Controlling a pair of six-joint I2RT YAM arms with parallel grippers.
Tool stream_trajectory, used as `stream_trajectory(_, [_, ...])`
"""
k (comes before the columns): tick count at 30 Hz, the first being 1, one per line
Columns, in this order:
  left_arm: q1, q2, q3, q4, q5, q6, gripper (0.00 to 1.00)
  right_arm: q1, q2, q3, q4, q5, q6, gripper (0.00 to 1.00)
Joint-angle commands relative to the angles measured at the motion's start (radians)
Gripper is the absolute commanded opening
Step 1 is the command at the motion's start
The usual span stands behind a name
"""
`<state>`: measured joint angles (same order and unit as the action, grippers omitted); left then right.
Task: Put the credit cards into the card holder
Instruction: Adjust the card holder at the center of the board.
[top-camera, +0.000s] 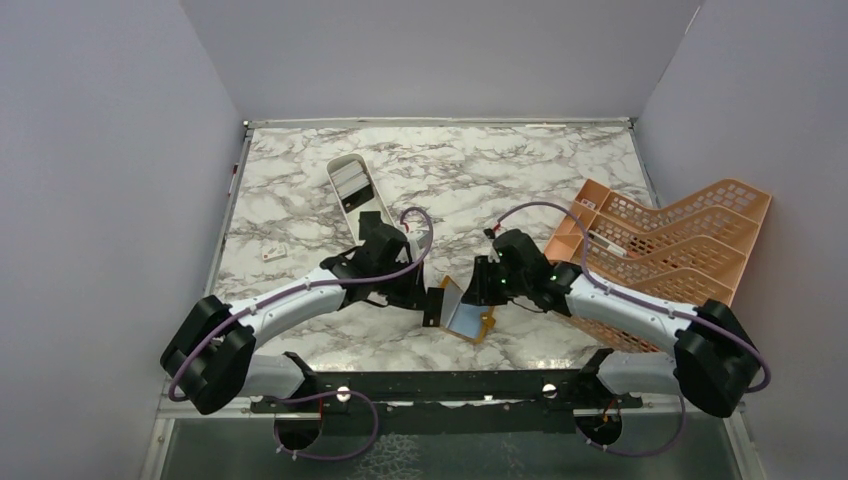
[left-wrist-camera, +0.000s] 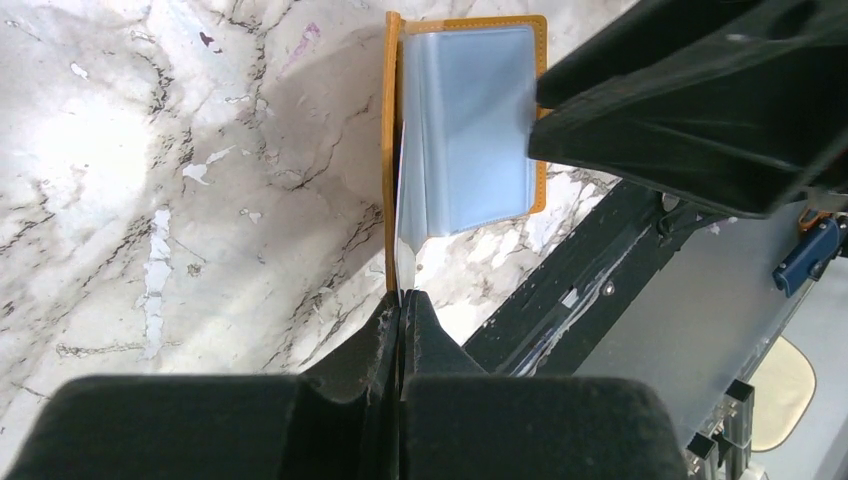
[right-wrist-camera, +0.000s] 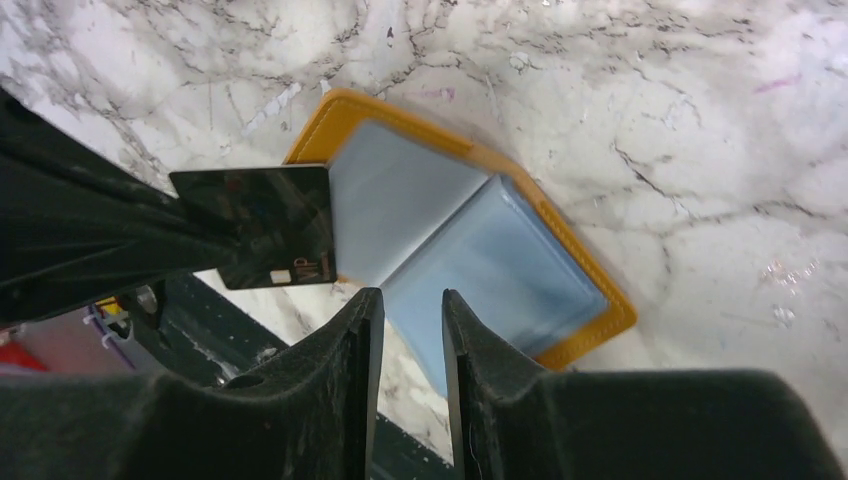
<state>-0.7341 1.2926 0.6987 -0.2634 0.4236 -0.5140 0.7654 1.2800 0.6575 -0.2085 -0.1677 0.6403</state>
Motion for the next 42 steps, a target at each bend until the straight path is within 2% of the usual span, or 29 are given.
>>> stream_trajectory(1, [-0.021, 0.014, 0.009, 0.030, -0.051, -0.005, 0.00, 0.000, -0.092, -0.031, -0.130, 0.052, 0.032, 0.34])
stream_trajectory(9, [-0.066, 0.006, -0.025, 0.023, -0.123, -0.047, 0.00, 0.000, -0.082, -0.063, -0.164, 0.124, 0.038, 0.35])
stream_trajectory(14, [-0.088, -0.020, -0.081, 0.022, -0.176, -0.083, 0.00, 0.000, -0.042, -0.062, -0.125, 0.174, 0.006, 0.36])
stream_trajectory(17, [-0.095, -0.025, -0.095, 0.026, -0.184, -0.091, 0.00, 0.000, -0.029, -0.072, -0.046, 0.151, -0.043, 0.36])
stream_trajectory(27, [-0.102, -0.047, -0.010, 0.042, -0.172, -0.093, 0.00, 0.000, 0.023, -0.007, -0.025, 0.181, -0.123, 0.36])
stream_trajectory(31, [-0.101, -0.019, 0.034, 0.039, -0.138, -0.093, 0.00, 0.000, 0.023, 0.001, 0.003, 0.165, -0.114, 0.37])
stream_trajectory(36, [-0.101, -0.001, 0.056, 0.031, -0.139, -0.072, 0.00, -0.004, 0.029, 0.002, 0.094, 0.147, -0.155, 0.45])
stream_trajectory(42, [-0.102, 0.031, 0.073, 0.004, -0.141, -0.047, 0.00, -0.073, 0.088, 0.017, 0.169, 0.007, -0.198, 0.50])
